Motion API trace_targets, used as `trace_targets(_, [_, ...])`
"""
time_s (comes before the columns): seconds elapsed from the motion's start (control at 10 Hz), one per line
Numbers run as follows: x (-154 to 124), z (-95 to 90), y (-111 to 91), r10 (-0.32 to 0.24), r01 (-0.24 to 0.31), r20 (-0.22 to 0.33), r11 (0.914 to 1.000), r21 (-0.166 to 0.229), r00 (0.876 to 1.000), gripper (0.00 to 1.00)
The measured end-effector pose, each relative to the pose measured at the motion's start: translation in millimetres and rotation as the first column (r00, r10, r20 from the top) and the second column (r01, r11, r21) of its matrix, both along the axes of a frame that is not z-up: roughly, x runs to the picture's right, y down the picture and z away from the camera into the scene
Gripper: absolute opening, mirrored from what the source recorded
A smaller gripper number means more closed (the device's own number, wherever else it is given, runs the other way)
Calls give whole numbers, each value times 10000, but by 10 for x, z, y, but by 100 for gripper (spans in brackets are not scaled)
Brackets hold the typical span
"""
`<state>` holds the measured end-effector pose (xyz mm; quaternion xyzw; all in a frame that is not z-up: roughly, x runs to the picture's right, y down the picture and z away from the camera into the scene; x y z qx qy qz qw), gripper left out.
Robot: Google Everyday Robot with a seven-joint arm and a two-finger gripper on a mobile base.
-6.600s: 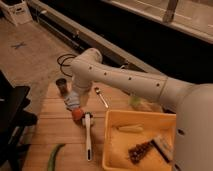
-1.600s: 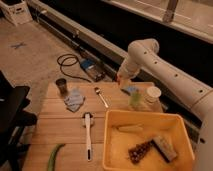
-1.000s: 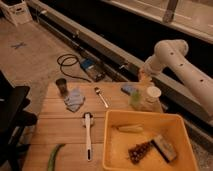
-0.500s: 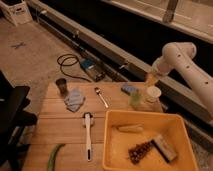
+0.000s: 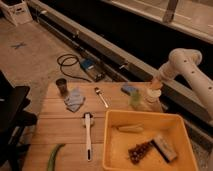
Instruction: Place apple in paper cup
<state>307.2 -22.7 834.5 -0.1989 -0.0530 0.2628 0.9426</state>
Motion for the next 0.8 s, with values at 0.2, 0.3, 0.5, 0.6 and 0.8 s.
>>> trace_targets(0.2, [40, 74, 59, 255, -254, 65, 9997, -63, 9997, 56])
trace_targets(0.3, [44, 134, 78, 387, -385, 148, 9992, -98, 9991, 68])
trace_targets(0.5, [72, 167, 103, 571, -569, 315, 9984, -79, 9979, 71])
trace_targets(0.6, [72, 181, 123, 709, -711, 545, 9975, 29, 9960, 71])
trace_targets(0.8, [62, 191, 148, 793, -799, 654, 9968, 61, 9947, 71])
